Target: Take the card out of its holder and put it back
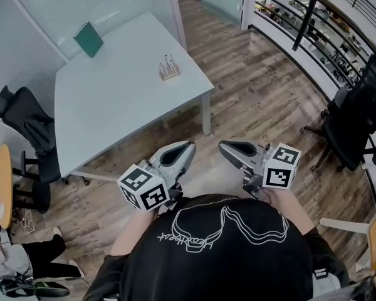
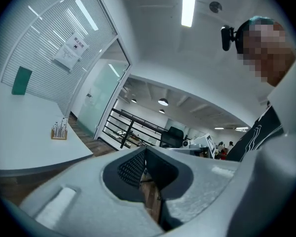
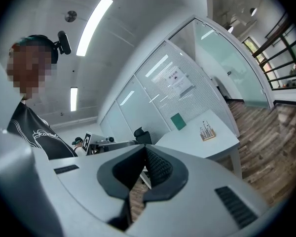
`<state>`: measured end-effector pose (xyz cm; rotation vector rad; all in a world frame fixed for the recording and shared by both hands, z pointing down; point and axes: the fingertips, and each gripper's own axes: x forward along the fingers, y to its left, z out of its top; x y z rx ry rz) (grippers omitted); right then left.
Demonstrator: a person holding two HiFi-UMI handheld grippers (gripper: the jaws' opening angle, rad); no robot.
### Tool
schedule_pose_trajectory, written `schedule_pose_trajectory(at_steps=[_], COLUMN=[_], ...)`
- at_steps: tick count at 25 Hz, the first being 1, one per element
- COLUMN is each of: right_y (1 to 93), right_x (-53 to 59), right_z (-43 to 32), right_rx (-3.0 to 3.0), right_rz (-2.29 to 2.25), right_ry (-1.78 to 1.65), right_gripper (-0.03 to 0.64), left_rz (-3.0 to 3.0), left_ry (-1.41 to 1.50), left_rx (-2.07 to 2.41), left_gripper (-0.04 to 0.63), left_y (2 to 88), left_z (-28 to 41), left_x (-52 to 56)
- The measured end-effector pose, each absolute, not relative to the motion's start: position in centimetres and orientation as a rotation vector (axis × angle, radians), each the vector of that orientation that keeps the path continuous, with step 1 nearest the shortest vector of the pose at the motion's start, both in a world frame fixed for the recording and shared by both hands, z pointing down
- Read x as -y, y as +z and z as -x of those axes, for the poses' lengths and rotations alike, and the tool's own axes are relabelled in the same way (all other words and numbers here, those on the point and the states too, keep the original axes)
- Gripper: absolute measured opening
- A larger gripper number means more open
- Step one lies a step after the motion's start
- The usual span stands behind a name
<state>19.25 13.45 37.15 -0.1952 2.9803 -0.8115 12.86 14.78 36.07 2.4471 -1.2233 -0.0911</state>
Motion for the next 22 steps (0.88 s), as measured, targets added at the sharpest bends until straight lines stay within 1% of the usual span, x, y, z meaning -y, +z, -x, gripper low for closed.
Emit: schedule_pose_trajectory(at_steps=[4,7,16,22], right_y=[37.1,37.3,38.7,38.5], right_x=[-12.0,-9.6,-2.0,4.0], right_z=[-18.9,-17.5,-12.1,-6.9], right_rx=[-2.984,-2.982,-2.997,-2.970], right_rz=[0.208,0.221,0.302,0.331], right_ry=[-0.806,-0.833,-0.889,-0.911], right_gripper=[0.009,0.009,0.009,0.009], left_rz=[-2.458,-2.437,-2.395,-2.446], left_ry=[-0.110,-0.122,-0.152,-0.103], left_rx=[1.227,1.223,1.160,1.108], left_gripper=[0.014,0.014,0.014,0.014], left_y=[35.8,36.3,37.8,37.2], left_z=[-12.0,-10.2,-3.9,0.2], left_x=[-13.7,-11.3,-2.6,3.4])
